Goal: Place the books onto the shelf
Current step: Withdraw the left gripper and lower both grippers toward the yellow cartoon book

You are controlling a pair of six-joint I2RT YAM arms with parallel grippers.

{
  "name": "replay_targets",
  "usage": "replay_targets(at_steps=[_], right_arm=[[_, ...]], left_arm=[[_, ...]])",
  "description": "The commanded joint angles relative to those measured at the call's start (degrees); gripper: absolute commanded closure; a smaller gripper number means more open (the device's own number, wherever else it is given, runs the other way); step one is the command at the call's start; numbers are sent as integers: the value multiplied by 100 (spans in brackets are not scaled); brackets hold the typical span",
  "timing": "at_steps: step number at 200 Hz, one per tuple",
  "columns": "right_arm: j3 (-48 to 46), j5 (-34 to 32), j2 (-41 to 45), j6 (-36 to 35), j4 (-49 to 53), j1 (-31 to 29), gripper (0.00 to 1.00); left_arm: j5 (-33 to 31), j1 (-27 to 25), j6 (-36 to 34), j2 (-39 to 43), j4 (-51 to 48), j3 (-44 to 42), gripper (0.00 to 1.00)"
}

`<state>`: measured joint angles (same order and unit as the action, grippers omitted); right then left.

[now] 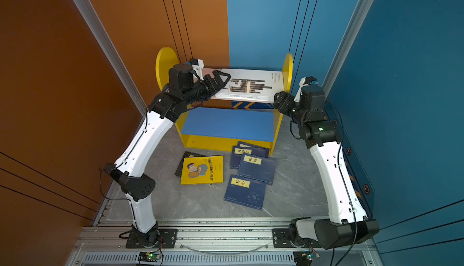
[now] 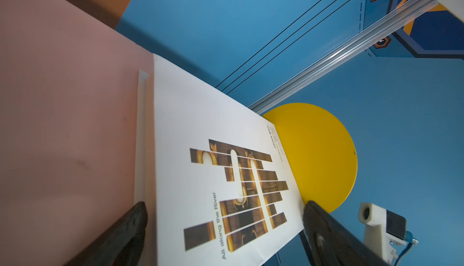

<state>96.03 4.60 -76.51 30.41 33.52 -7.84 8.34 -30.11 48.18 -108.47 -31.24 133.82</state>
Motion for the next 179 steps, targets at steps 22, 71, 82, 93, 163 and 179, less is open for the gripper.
replay_targets(at_steps=[22, 71, 82, 93, 163, 179], right_arm=[[-38, -174, 357, -79, 244, -24, 10], [-451, -137, 1180, -26, 1042, -34, 10], [-730, -115, 1422, 167, 1184, -40, 11], [-1086, -26, 1656, 366, 1303, -50, 11], [-3925, 105, 2807, 1846, 875, -721, 14], [-4434, 145, 2781, 2124, 351, -1093, 13]], left_arm=[[-1099, 167, -819, 956, -366, -751, 2], [-696, 177, -1677, 2690, 42, -2743, 2], [-551, 165, -1646, 3164, 162, -3423, 2], [-487, 128, -1532, 3626, 214, -4101, 2], [-1361, -381, 221, 5717, 64, -8024, 2], [-1605, -349, 556, 5953, -8, -8559, 2]])
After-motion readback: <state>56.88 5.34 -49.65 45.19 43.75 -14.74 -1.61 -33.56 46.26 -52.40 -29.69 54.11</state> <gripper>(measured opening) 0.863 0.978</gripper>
